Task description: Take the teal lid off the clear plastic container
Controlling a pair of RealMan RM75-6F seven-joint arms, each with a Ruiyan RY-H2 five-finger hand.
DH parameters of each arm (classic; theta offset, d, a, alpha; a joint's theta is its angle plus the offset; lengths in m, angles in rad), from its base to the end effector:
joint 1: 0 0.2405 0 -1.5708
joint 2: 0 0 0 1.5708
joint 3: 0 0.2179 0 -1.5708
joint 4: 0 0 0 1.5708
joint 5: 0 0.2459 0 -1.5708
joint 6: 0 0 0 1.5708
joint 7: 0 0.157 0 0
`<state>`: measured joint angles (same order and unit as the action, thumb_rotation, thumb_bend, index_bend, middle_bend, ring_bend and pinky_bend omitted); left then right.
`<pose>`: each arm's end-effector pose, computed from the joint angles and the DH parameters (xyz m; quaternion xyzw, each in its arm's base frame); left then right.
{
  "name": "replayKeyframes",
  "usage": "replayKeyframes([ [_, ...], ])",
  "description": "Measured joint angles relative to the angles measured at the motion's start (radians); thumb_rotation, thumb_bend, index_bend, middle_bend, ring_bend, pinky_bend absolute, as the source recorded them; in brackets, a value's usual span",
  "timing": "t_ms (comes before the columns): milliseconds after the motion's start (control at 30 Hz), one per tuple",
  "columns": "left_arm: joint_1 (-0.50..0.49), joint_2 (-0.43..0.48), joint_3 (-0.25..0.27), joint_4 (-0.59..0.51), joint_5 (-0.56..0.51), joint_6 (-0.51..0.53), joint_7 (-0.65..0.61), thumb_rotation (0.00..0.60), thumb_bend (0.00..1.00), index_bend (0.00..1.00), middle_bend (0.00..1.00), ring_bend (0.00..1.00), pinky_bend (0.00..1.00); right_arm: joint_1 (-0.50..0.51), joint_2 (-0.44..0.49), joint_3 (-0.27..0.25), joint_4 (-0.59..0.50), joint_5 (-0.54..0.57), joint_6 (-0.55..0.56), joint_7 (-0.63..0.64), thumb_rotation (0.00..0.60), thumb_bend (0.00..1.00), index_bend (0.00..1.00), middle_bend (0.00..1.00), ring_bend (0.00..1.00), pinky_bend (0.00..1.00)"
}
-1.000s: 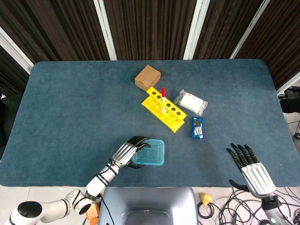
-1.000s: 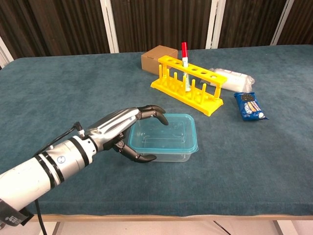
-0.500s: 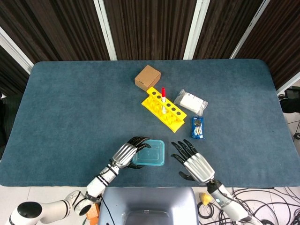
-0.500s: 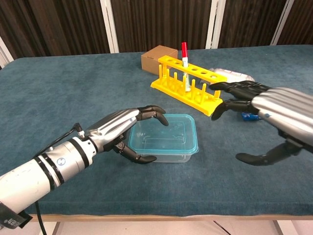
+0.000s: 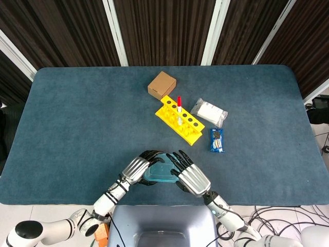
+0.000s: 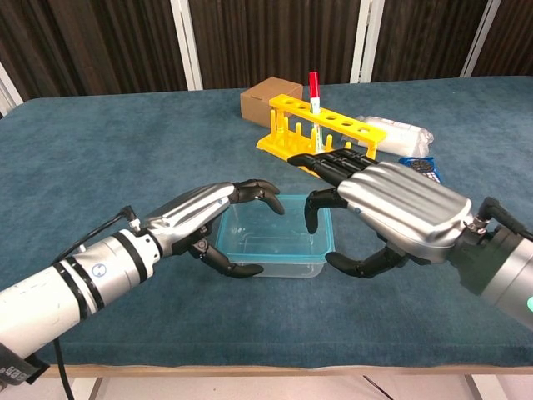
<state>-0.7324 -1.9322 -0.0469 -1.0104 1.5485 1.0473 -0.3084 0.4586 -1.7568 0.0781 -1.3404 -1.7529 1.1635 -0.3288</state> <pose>-0.1038 0.2932 -0.1477 -0.7310 -0.4353 -0.4732 0.2285 -0.1097 -0.2384 -0.0970 0.7823 -0.2331 0.4497 0.3626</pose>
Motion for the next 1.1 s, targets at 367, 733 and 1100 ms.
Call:
replayKeyframes([
  [367,-0.001,0.001,0.002,0.006,0.000,-0.002,0.003,0.600,0.32,0.56,0.45,0.22,0.31,0.003,0.012,-0.036,-0.003,0.026,0.022,0.044,0.600,0.29,0.44,0.00,0.00,0.00],
  [733,0.000,-0.001,0.007,0.011,0.004,-0.001,-0.004,0.600,0.32,0.56,0.45,0.22,0.31,0.019,-0.010,-0.041,0.002,0.060,0.009,0.037,0.600,0.29,0.46,0.00,0.00,0.00],
  [1100,0.000,0.005,0.008,0.002,0.006,0.003,-0.002,0.600,0.32,0.56,0.46,0.22,0.32,0.031,-0.038,-0.037,-0.004,0.094,0.002,0.018,0.600,0.29,0.49,0.00,0.00,0.00],
])
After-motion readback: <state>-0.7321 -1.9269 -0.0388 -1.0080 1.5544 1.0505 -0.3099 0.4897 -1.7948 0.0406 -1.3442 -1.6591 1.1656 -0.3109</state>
